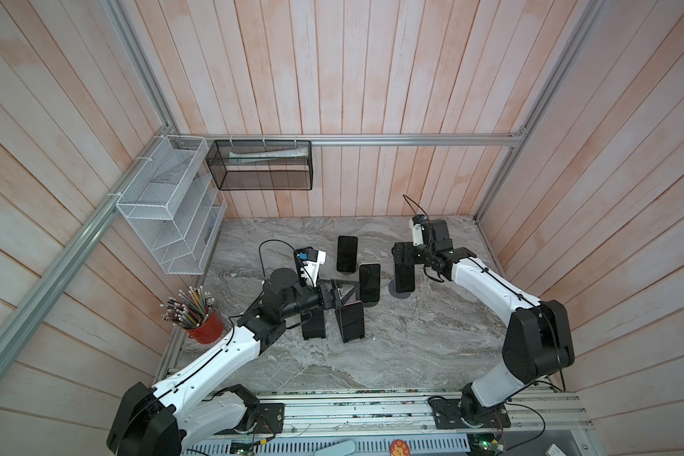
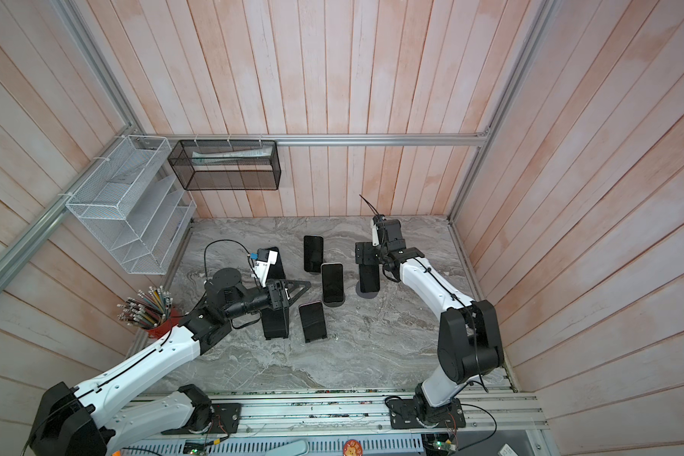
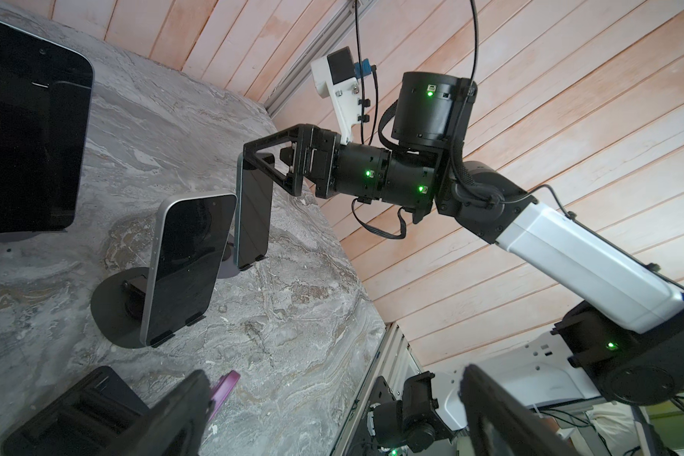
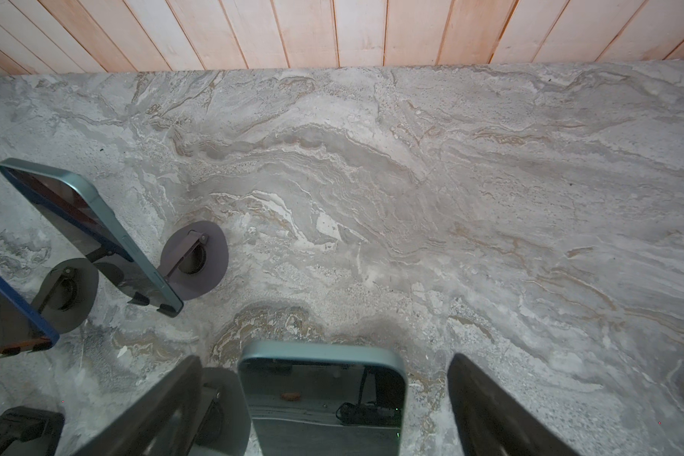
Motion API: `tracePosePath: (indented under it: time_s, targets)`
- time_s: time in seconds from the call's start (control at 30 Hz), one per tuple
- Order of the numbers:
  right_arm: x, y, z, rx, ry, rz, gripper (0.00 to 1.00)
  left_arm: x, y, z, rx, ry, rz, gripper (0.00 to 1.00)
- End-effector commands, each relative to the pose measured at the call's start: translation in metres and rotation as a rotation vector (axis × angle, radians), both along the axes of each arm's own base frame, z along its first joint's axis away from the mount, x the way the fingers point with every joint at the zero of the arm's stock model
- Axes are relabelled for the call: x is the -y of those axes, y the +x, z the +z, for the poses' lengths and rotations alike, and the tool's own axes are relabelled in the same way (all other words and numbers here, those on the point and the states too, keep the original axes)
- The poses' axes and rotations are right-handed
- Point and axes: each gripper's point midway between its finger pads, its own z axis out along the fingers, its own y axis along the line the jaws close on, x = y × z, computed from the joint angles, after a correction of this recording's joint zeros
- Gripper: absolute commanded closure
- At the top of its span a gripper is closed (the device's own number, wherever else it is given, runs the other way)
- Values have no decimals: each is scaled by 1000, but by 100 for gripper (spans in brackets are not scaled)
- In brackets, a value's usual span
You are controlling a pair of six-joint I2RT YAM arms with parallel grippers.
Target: Remove the phone from the phone stand
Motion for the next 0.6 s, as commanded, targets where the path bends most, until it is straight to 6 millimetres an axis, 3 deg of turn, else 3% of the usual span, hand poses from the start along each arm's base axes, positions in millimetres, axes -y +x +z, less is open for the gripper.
tracePosePath:
  time_s: [0.0,0.57]
  targets:
    - [-1,2,-2,-7,-33,3,2,1,2,-4,7,3,10,0]
    - [-6,3,-14,-37,-63,16,6,0,3,-9,3,23,13,0]
